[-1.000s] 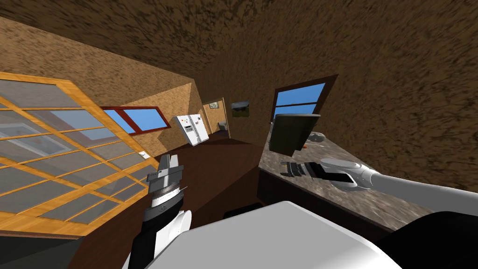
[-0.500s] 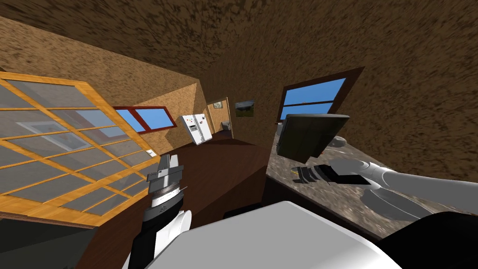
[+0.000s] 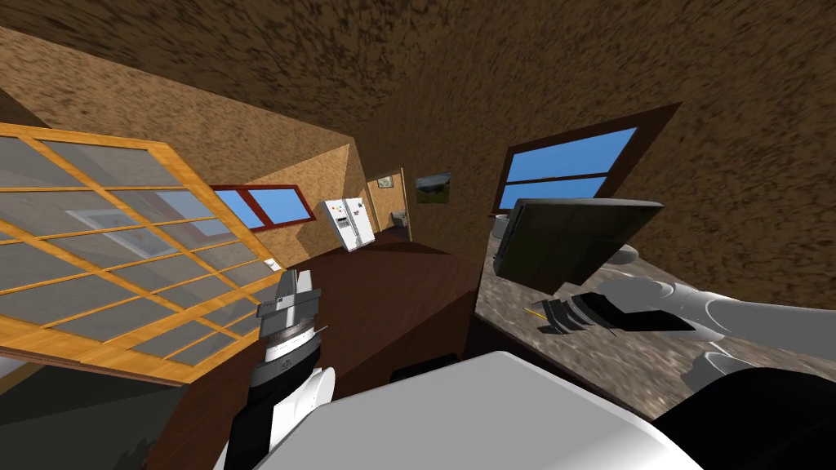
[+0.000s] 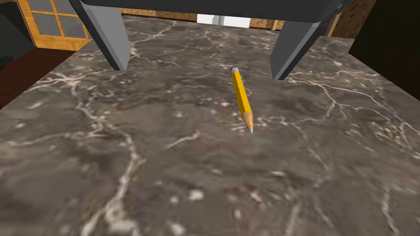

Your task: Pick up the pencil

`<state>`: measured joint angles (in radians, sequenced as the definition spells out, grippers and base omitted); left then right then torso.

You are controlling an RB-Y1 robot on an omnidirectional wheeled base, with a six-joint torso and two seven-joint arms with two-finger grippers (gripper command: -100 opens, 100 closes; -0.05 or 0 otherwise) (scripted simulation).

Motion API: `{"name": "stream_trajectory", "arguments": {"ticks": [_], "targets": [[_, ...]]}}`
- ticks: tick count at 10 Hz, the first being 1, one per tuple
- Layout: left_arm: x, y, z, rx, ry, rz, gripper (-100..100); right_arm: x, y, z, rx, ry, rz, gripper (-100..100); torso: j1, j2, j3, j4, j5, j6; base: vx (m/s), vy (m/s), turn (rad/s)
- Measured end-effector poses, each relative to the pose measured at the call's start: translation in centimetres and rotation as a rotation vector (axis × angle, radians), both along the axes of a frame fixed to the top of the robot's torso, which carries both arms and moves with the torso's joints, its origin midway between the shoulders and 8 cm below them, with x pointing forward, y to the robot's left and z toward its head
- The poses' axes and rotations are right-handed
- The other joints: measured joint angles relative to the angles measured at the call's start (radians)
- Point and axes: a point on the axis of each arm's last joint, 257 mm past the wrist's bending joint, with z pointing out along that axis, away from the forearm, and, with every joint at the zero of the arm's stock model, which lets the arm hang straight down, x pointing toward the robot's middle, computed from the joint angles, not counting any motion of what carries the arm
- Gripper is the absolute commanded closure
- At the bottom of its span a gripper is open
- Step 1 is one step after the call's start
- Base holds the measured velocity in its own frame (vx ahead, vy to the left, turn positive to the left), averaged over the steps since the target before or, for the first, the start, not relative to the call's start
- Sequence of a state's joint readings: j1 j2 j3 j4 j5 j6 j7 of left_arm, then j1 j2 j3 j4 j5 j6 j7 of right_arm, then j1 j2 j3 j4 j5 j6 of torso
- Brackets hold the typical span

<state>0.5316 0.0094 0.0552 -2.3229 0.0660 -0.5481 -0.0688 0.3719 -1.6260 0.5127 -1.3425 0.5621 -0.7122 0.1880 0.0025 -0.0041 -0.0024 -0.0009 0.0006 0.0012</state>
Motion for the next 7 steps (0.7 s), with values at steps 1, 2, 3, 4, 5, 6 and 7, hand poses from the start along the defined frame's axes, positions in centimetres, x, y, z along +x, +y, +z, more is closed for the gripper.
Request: {"name": "stream_trajectory", "arguments": {"ticks": [1, 2, 3, 4, 5, 6, 7], "targets": [[0.0, 0.0, 0.0, 0.0, 0.0, 0.0, 0, -0.6, -0.8, 0.0, -0.018, 0.015, -0.002, -100, -0.001, 0.001, 0.001, 0.0, 0.0, 0.0, 0.054, 0.015, 0.067], [0.0, 0.0, 0.0, 0.0, 0.0, 0.0, 0, -1.7, -2.2, -0.1, -0.044, 0.044, -0.008, -100, -0.001, 0.002, 0.001, 0.0, 0.0, 0.0, 0.085, 0.035, 0.105], [0.0, 0.0, 0.0, 0.0, 0.0, 0.0, 0, -2.8, -3.3, -0.2, -0.075, 0.083, -0.012, -100, 0.001, 0.0, 0.0, 0.0, 0.0, 0.0, 0.087, 0.048, 0.096], [0.0, 0.0, 0.0, 0.0, 0.0, 0.0, 0, -4.6, -4.9, -0.6, -0.105, 0.12, -0.028, -100, 0.001, 0.0, 0.0, 0.0, 0.0, 0.0, 0.07, 0.034, 0.049], [0.0, 0.0, 0.0, 0.0, 0.0, 0.0, 0, -6.2, -6.3, -0.4, -0.129, 0.152, -0.031, -100, 0.001, 0.001, 0.0, 0.0, 0.0, 0.0, 0.048, 0.02, 0.031], [0.0, 0.0, 0.0, 0.0, 0.0, 0.0, 0, -7.2, -7.0, -0.2, -0.146, 0.177, -0.032, -100, 0.0, 0.002, 0.001, 0.0, 0.0, 0.0, 0.018, 0.007, 0.004], [0.0, 0.0, 0.0, 0.0, 0.0, 0.0, 0, -7.3, -7.1, -0.2, -0.148, 0.179, -0.033, 0, -0.001, 0.004, 0.002, 0.001, 0.0, 0.0, 0.0, 0.0, 0.0]]}}
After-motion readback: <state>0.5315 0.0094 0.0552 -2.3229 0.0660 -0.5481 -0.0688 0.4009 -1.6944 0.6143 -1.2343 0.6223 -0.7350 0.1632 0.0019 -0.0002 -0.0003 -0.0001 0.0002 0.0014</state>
